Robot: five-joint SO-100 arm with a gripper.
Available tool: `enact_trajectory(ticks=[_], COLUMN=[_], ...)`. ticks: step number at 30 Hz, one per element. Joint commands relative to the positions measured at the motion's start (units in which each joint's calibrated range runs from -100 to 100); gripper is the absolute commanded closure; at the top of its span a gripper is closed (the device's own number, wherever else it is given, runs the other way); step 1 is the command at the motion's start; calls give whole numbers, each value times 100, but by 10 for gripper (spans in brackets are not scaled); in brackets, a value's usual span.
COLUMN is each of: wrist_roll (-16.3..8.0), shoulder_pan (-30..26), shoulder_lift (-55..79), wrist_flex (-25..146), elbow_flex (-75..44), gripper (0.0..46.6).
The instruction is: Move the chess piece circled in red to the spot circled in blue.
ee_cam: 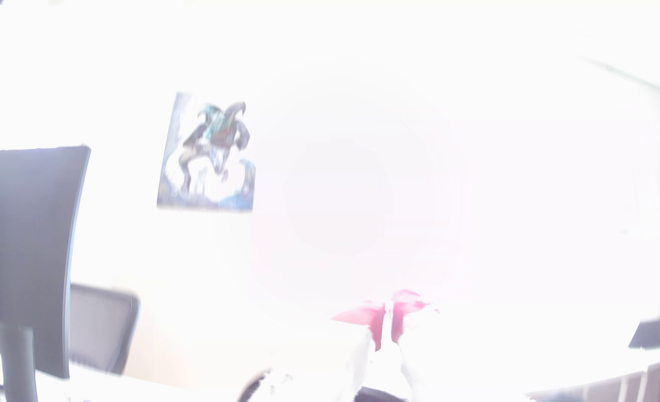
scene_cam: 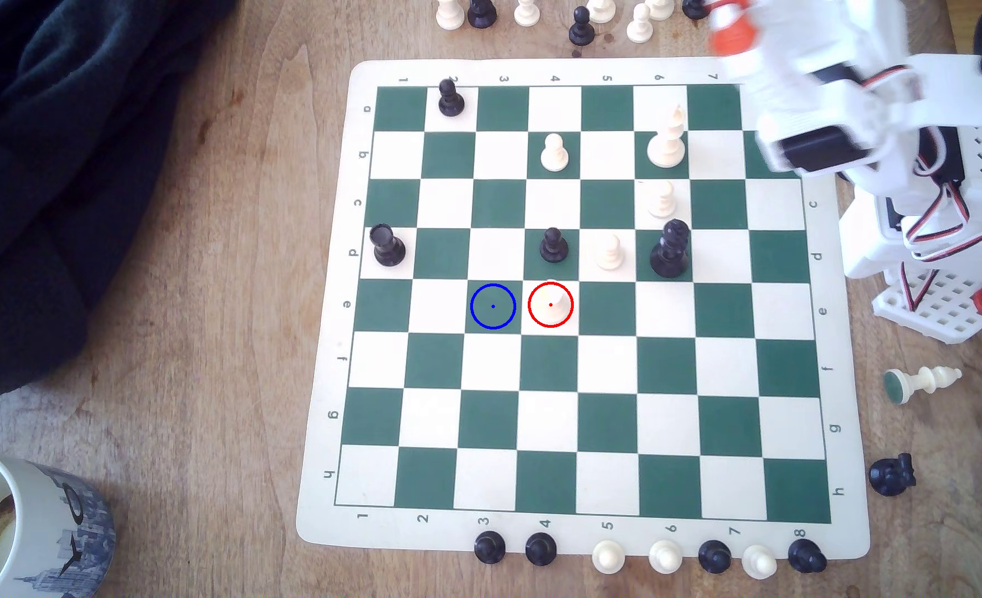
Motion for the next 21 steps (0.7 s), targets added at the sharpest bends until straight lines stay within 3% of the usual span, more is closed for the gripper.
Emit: enact_trajectory(ticks=[1, 5, 8, 11, 14, 18, 21], wrist_roll=[-20, 34, 274, 215, 83, -371, -562], shoulder_pan=[28, 146, 99, -18, -151, -472, -582], shoulder_lift=[-28, 6, 371, 1160, 1916, 3206, 4004], wrist_flex=[1953, 3534, 3919, 4885, 5606, 6687, 7293], elbow_flex=[-635, -1179, -1623, -2512, -3301, -4670, -5576], gripper=[464, 464, 464, 464, 464, 464, 464])
